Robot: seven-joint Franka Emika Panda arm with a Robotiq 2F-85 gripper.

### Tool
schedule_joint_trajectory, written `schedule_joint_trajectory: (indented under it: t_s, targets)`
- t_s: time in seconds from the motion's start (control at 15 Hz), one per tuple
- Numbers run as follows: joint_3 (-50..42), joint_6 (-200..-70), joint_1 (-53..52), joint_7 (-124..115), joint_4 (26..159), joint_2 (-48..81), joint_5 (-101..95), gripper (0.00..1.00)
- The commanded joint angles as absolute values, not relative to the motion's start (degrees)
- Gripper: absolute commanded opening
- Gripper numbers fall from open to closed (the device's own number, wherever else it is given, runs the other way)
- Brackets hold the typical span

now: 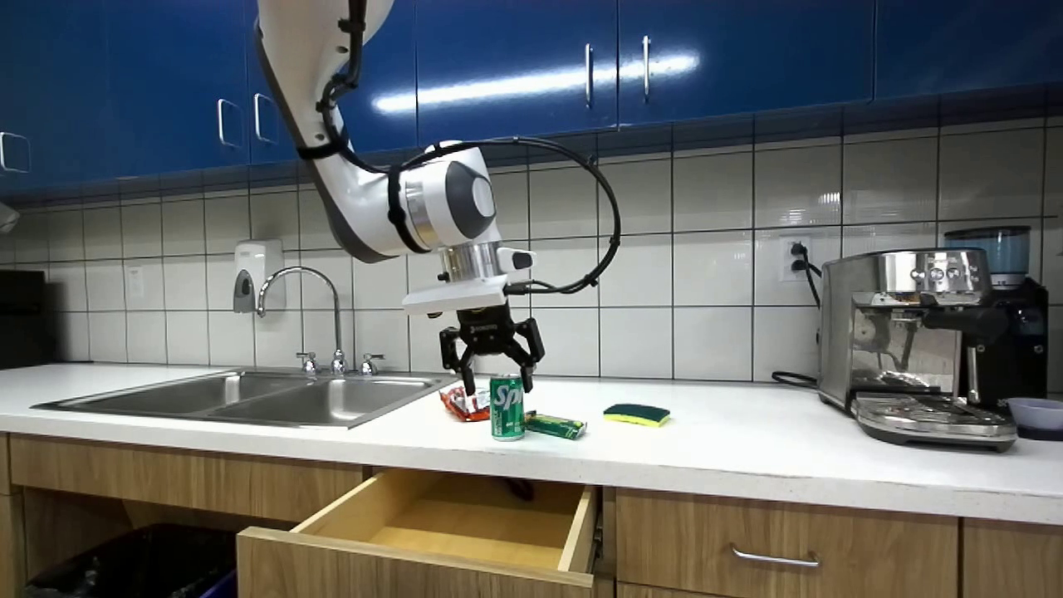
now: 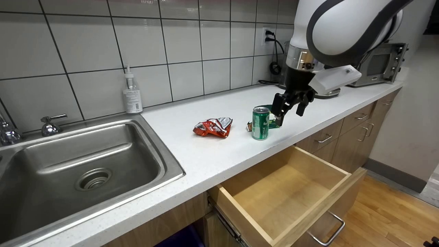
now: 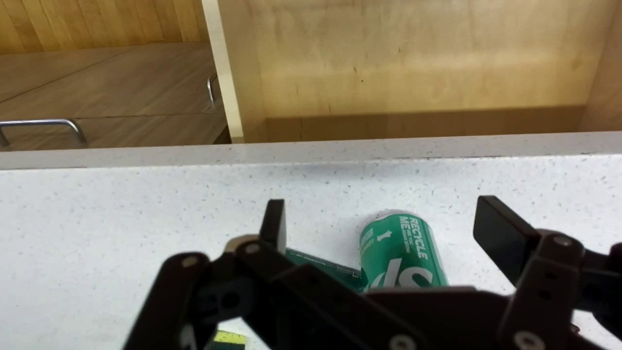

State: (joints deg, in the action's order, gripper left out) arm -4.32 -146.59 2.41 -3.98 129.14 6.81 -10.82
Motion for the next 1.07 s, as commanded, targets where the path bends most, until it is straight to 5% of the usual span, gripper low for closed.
schedule_joint_trajectory:
  t_s: [0.0,1.0]
  targets:
    - [-4.0,-145.0,2.6,-1.2,124.7,9.6,-9.6,1.00]
    - [-3.6,-144.6,1.5,-0.4,116.6,16.3,-9.9,1.00]
